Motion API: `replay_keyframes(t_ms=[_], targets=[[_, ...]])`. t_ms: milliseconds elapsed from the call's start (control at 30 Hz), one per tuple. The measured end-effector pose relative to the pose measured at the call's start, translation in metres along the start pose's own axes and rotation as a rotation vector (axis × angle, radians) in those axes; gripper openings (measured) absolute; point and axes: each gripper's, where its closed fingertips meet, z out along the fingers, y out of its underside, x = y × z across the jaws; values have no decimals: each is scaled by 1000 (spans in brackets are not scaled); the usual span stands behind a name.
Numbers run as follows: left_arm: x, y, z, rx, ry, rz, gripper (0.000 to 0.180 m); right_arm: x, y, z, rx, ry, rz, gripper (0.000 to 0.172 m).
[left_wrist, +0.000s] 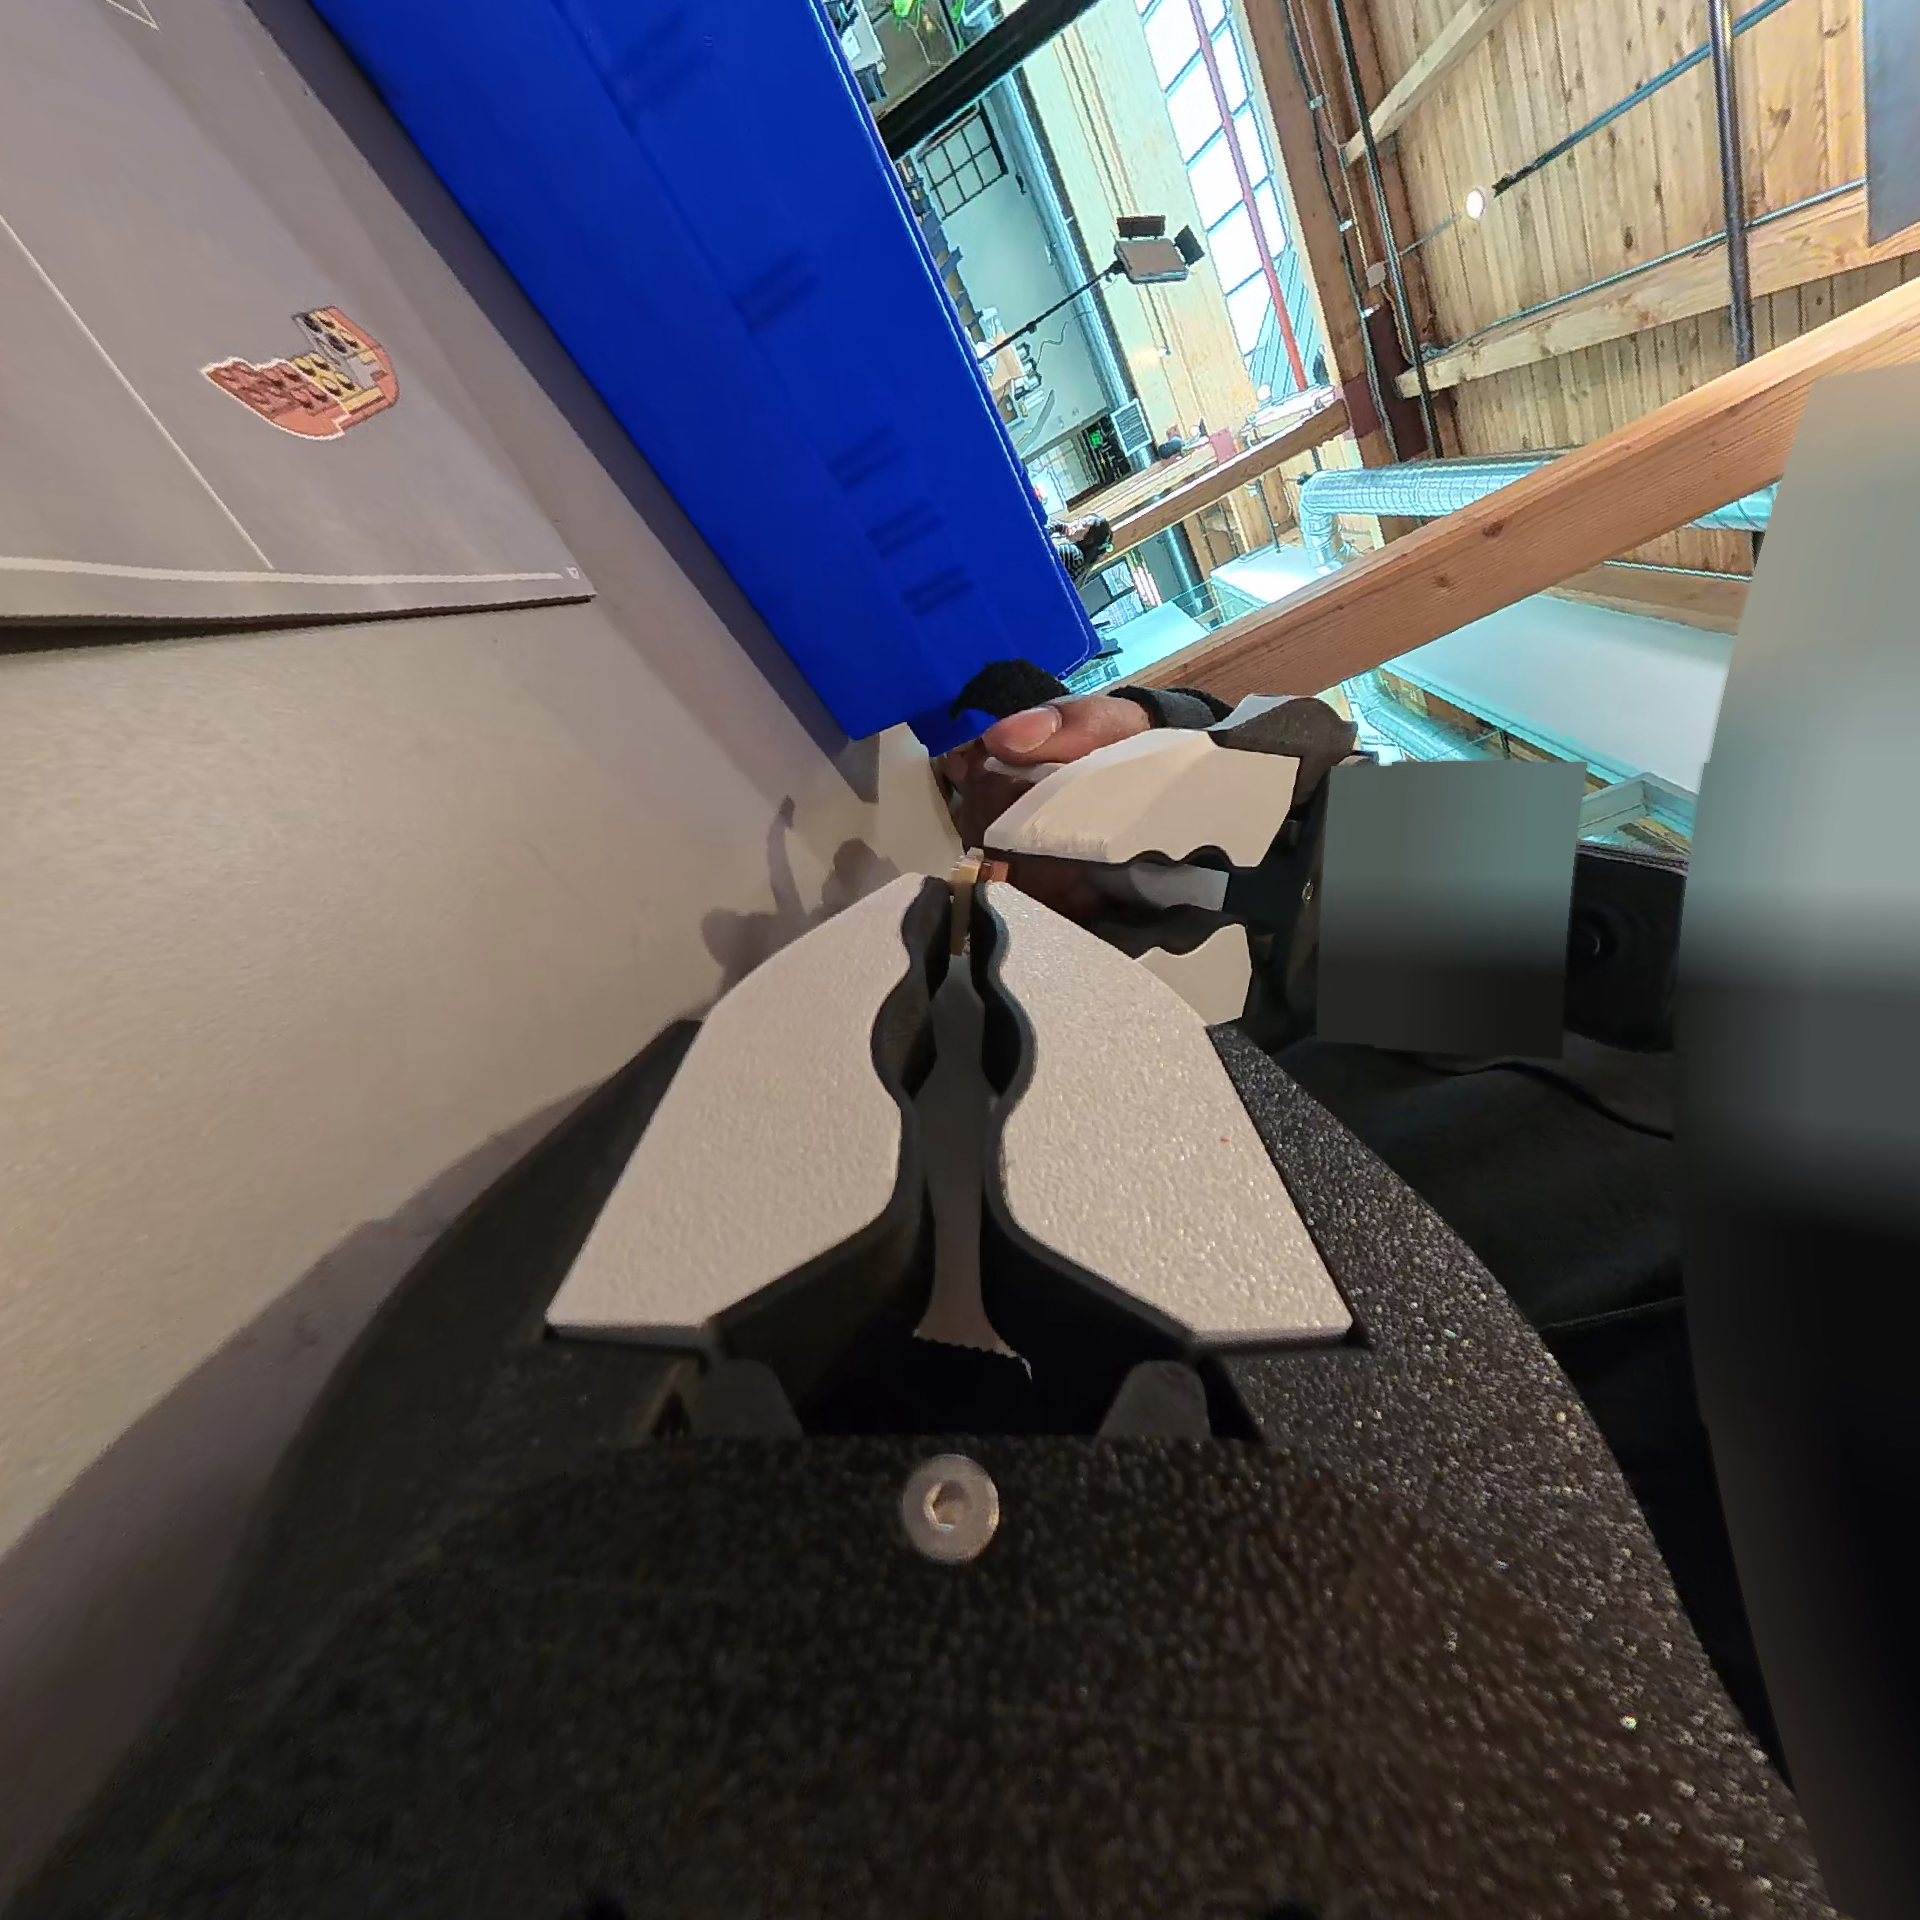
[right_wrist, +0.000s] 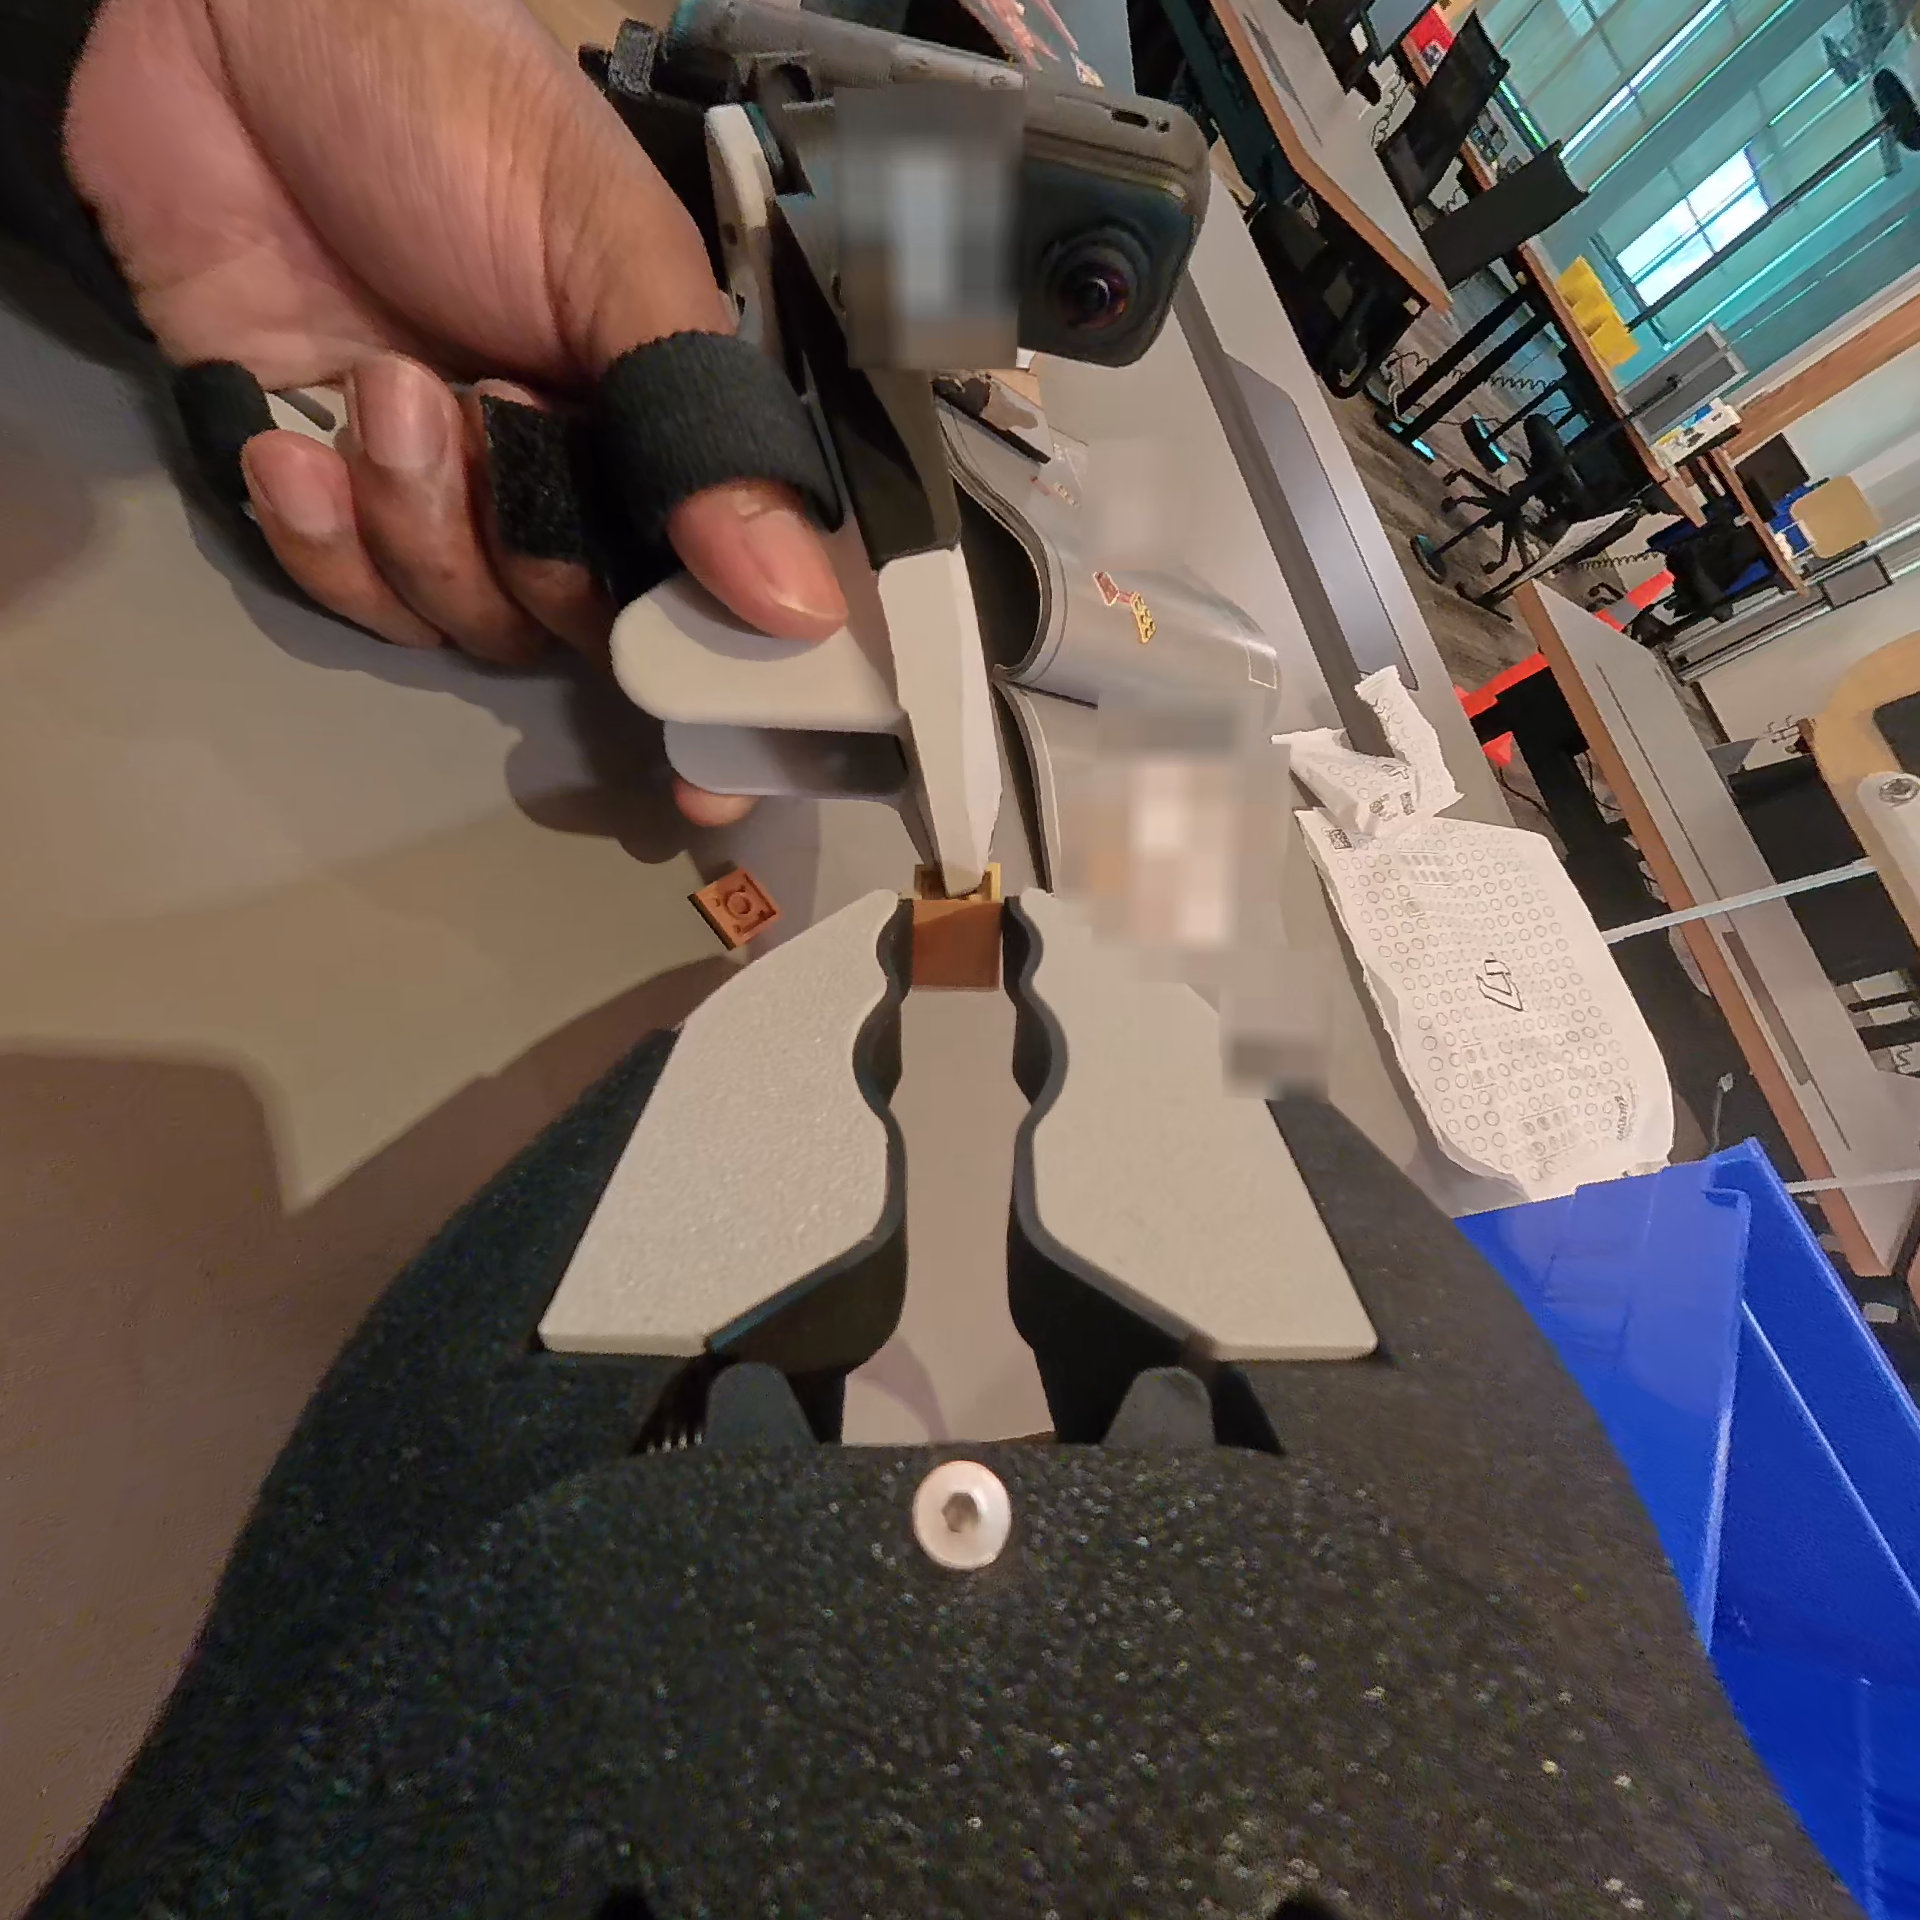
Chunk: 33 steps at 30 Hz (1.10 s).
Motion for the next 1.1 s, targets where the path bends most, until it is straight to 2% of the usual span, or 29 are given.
replay_keyframes(t_ms=[1100], targets=[[0,3,2,-17,5,4,5,-1,9,3,-56,26,-50,17]])
